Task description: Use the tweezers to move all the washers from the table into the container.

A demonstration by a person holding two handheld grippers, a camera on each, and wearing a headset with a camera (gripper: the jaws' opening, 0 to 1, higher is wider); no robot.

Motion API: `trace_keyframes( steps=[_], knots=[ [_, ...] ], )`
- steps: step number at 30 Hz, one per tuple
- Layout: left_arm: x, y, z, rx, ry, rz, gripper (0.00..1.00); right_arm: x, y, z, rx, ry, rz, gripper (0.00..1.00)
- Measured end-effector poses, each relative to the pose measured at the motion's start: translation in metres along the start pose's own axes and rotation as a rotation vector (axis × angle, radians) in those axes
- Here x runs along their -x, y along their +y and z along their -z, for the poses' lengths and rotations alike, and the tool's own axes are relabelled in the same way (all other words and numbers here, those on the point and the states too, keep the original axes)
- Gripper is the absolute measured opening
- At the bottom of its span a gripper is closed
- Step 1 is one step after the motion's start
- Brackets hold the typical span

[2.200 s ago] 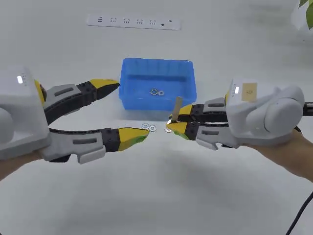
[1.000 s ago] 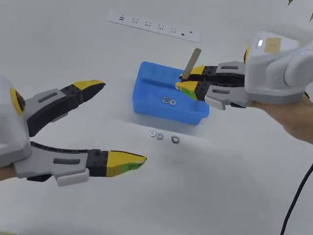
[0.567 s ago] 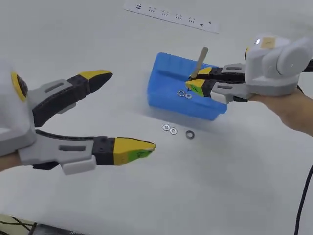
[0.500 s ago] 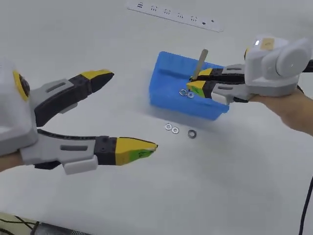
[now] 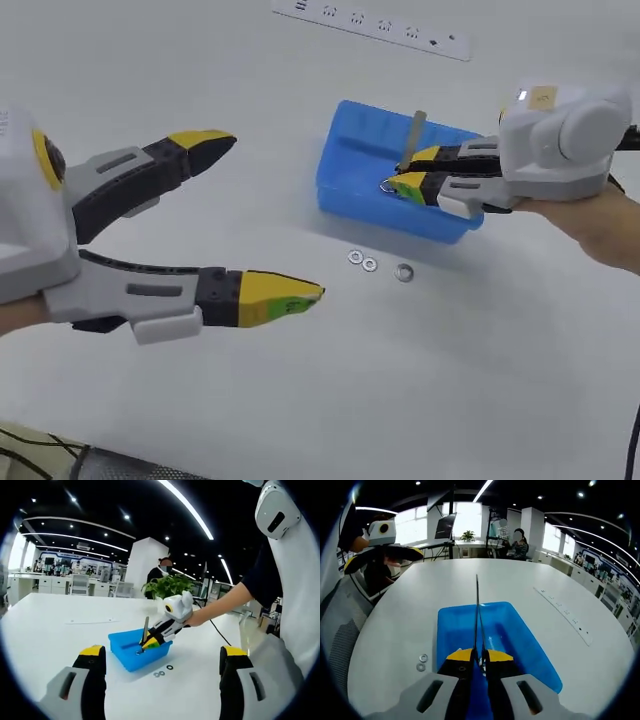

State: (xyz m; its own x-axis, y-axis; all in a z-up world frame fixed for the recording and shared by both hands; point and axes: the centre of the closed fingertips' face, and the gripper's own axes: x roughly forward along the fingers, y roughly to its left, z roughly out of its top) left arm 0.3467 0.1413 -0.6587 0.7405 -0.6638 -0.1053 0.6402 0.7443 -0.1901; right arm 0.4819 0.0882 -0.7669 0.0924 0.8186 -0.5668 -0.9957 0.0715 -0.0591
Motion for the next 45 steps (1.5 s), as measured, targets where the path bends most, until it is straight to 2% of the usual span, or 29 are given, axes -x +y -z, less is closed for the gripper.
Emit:
trace_keyframes(
  steps=[6,10,12,16,18,20,22,24,25,26,27,29,31,34,38,40,45],
  knots=[
    [0.004,-0.001,0.004,0.012,0.005,-0.015,1.00,0.000,0.003,0.001,-0.001,0.003,-0.008,0.10],
    [0.005,0.000,0.004,0.024,-0.001,-0.021,0.99,0.003,0.002,-0.004,-0.010,-0.012,0.003,0.10],
    [0.003,0.003,-0.004,0.060,-0.049,-0.018,0.99,0.005,0.002,-0.008,-0.009,-0.019,0.006,0.10],
    [-0.002,0.011,-0.009,0.058,-0.057,-0.017,0.98,0.011,0.003,-0.016,-0.006,-0.037,0.014,0.10],
    [-0.007,0.014,-0.013,0.065,-0.068,0.000,0.95,0.013,0.004,-0.018,-0.001,-0.039,0.014,0.10],
    [-0.015,0.016,-0.022,0.070,-0.100,0.015,0.95,0.014,0.006,-0.019,0.004,-0.039,0.012,0.10],
    [-0.024,0.017,-0.026,0.059,-0.099,0.035,0.92,0.015,0.007,-0.019,0.001,-0.040,0.012,0.10],
    [-0.034,0.013,-0.029,0.034,-0.093,0.082,0.84,0.016,0.006,-0.019,0.002,-0.037,0.020,0.10],
    [-0.038,0.010,-0.034,0.022,-0.116,0.104,0.78,0.016,0.006,-0.019,0.001,-0.036,0.020,0.10],
    [-0.044,0.006,-0.040,0.046,-0.136,0.134,0.73,0.017,0.006,-0.020,0.004,-0.041,0.020,0.10],
    [-0.049,0.009,-0.041,0.047,-0.134,0.130,0.71,0.017,0.005,-0.021,0.004,-0.043,0.022,0.10],
    [-0.063,0.012,-0.039,-0.001,-0.118,0.133,0.66,0.017,0.004,-0.022,0.002,-0.047,0.026,0.10],
    [-0.076,0.016,-0.035,0.001,-0.096,0.141,0.63,0.017,0.003,-0.023,0.001,-0.053,0.026,0.10],
    [-0.091,0.014,-0.044,0.109,-0.131,0.195,0.64,0.018,0.004,-0.025,0.004,-0.057,0.023,0.09],
    [-0.106,0.023,-0.042,0.047,-0.092,0.204,0.60,0.018,0.006,-0.026,0.017,-0.062,0.014,0.09],
    [-0.112,0.029,-0.042,0.049,-0.088,0.207,0.56,0.019,0.006,-0.026,0.022,-0.065,0.013,0.09],
    [-0.125,0.030,-0.039,0.022,-0.054,0.221,0.53,0.019,0.007,-0.026,0.040,-0.067,0.007,0.09]
  ],
)
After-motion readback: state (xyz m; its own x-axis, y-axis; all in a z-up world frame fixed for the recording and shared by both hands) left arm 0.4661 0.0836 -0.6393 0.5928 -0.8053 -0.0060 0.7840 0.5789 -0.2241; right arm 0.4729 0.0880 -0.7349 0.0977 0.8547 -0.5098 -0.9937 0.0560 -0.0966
